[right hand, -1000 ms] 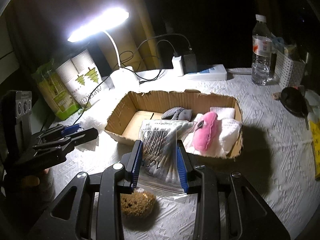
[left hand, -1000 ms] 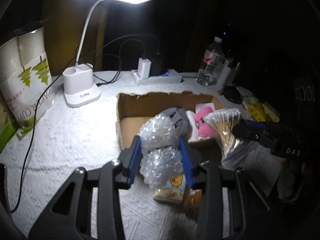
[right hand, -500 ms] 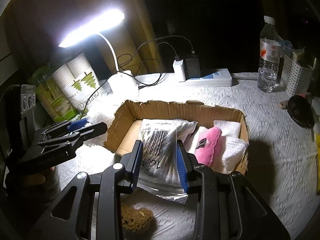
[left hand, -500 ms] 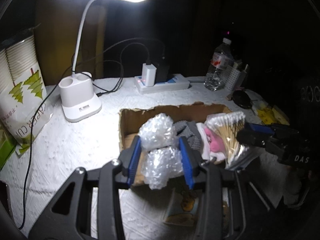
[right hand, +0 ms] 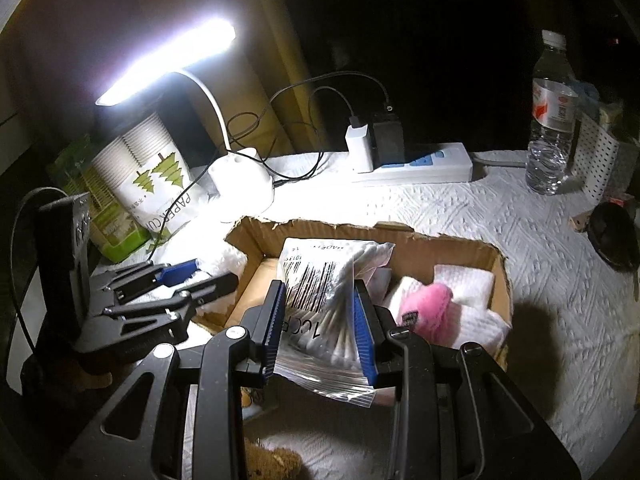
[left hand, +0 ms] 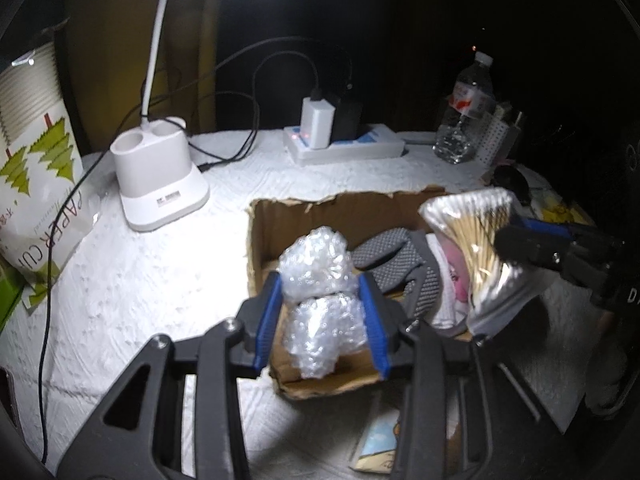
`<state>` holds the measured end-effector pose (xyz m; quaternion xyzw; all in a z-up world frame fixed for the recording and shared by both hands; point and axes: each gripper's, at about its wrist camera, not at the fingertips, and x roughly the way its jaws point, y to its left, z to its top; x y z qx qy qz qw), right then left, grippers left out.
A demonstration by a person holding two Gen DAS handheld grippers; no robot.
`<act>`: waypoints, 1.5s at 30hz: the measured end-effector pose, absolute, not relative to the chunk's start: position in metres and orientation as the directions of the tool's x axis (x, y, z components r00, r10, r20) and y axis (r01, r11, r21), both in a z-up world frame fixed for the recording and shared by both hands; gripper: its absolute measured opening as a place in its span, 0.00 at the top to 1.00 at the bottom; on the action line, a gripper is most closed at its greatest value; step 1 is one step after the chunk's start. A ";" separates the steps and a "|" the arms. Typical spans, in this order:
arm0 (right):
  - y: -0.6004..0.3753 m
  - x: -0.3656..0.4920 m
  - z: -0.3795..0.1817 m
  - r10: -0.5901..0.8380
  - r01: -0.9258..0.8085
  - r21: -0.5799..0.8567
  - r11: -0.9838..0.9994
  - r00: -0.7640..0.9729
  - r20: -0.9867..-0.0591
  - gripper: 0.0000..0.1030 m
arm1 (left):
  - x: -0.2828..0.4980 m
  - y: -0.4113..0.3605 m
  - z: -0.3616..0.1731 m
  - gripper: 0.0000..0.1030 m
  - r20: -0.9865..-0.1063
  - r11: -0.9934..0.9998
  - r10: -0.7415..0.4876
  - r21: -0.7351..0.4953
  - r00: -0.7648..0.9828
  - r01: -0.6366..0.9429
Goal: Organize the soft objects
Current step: 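Open both tools to drop the bubble wrap and swab bag into the box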
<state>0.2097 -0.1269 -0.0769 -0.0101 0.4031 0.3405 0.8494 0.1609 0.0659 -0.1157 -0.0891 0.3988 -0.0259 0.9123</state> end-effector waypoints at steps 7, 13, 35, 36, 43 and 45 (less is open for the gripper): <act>-0.106 0.222 -0.091 0.564 -0.592 0.260 0.763 0.413 -0.715 0.66 | 0.162 0.072 -0.115 0.49 -0.716 0.970 -0.164 -0.242 0.679 -0.020; -0.091 0.228 -0.109 0.551 -0.591 0.265 0.762 0.378 -0.744 0.66 | 0.159 0.077 -0.112 0.49 -0.710 0.965 -0.180 -0.261 0.680 -0.017; -0.062 0.224 -0.129 0.452 -0.573 0.183 0.799 0.372 -0.811 0.60 | 0.142 0.095 -0.107 0.48 -0.698 0.961 -0.168 -0.273 0.696 -0.042; -0.063 0.223 -0.127 0.455 -0.571 0.186 0.799 0.375 -0.808 0.57 | 0.141 0.095 -0.106 0.48 -0.697 0.961 -0.167 -0.272 0.697 -0.042; -0.073 0.207 -0.113 0.466 -0.567 0.183 0.803 0.405 -0.787 0.47 | 0.125 0.089 -0.098 0.33 -0.686 0.964 -0.159 -0.262 0.710 -0.037; -0.076 0.201 -0.109 0.468 -0.568 0.180 0.803 0.413 -0.782 0.47 | 0.119 0.086 -0.095 0.33 -0.681 0.966 -0.156 -0.257 0.715 -0.035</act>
